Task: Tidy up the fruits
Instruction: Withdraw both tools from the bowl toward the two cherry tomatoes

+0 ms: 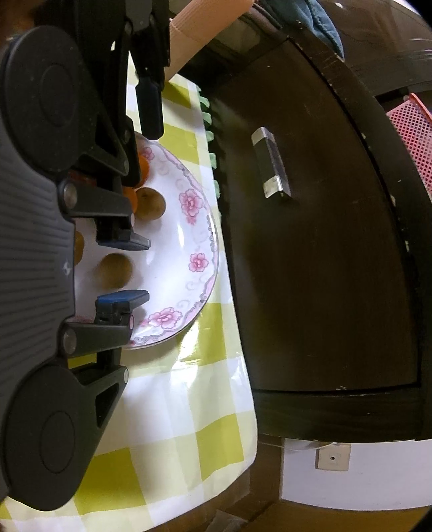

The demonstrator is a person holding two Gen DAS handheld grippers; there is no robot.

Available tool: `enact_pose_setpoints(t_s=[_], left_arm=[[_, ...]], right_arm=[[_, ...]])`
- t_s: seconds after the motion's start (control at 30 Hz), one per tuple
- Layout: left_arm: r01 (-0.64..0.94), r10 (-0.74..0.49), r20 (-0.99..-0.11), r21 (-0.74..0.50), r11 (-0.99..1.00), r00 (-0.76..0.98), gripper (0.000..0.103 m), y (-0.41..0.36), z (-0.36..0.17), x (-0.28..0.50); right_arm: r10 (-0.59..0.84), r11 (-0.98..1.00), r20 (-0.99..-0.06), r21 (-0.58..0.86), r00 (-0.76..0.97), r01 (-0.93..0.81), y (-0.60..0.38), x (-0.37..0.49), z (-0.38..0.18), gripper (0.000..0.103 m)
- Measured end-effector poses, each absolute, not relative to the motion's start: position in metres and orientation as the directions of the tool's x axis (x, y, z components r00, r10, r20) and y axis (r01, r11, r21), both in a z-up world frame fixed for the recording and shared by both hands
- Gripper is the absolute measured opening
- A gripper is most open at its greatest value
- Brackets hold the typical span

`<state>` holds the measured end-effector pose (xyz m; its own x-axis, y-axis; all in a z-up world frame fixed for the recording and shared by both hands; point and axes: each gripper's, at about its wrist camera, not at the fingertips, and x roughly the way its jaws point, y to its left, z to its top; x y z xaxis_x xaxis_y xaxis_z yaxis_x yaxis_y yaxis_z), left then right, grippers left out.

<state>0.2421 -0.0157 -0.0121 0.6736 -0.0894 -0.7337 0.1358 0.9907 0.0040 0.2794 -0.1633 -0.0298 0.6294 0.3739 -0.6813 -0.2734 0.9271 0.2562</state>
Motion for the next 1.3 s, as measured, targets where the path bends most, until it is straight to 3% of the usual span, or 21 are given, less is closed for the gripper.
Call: enact_pose_setpoints(t_s=[0.27, 0.73, 1.3], left_arm=[[0.131, -0.090, -0.715, 0.003, 0.991, 0.693, 0.069, -0.013, 0.000, 0.233], [0.168, -0.097, -0.712, 0.030, 0.985, 0.695, 0.074, -0.003, 0.013, 0.190], [0.185, -0.114, -0.771, 0.005, 0.983, 0.627, 0.075, 0.034, 0.002, 0.151]], right_arm=[[0.376, 0.926, -0.664, 0.253, 0.646, -0.278, -0.165, 0.273, -0.017, 0.026], [0.399, 0.914, -0.657, 0.225, 0.640, -0.338, -0.163, 0.218, 0.006, 0.028], [0.416, 0.871, -0.758, 0.175, 0.502, -0.458, -0.127, 0.155, -0.036, 0.030]])
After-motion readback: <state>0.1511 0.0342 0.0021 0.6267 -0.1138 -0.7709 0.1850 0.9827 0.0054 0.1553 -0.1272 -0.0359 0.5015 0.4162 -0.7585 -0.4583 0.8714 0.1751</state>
